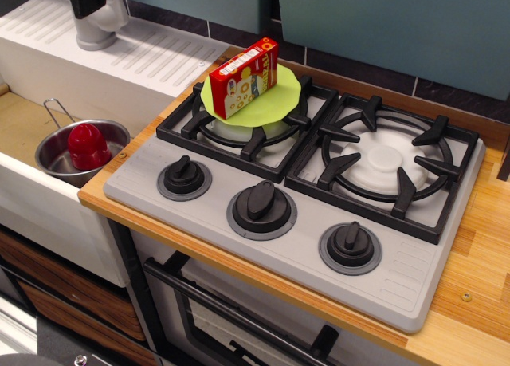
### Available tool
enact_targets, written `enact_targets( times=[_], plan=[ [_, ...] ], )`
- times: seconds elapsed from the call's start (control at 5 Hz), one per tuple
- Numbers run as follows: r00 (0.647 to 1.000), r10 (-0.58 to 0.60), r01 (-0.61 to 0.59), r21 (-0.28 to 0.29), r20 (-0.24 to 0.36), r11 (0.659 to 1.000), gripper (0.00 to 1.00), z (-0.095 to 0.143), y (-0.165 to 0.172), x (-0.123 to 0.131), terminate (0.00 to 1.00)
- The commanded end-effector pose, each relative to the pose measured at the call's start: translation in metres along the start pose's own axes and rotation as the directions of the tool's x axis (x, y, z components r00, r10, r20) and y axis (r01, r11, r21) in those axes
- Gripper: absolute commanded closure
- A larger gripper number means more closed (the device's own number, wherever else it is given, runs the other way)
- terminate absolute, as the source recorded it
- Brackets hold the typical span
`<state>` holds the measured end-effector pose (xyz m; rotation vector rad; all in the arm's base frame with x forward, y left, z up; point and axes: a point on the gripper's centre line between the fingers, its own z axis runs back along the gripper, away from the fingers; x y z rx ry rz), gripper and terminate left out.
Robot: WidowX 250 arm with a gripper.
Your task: Put cereal on plate and sweetpotato in pot or pan in sink
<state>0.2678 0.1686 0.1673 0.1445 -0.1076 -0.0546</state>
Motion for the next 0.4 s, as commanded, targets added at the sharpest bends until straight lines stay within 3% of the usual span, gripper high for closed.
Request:
enact_targets(
  times=[0.0, 0.2],
  plan=[
    [0.998, 0.006, -0.009, 0.045, 0.059, 0.999, 0.0, 0.019, 0.0003, 0.0096, 0.0],
    [0.998, 0.006, -0.009, 0.045, 0.059, 0.999, 0.0, 0.019, 0.0003, 0.0096, 1.0]
  ],
)
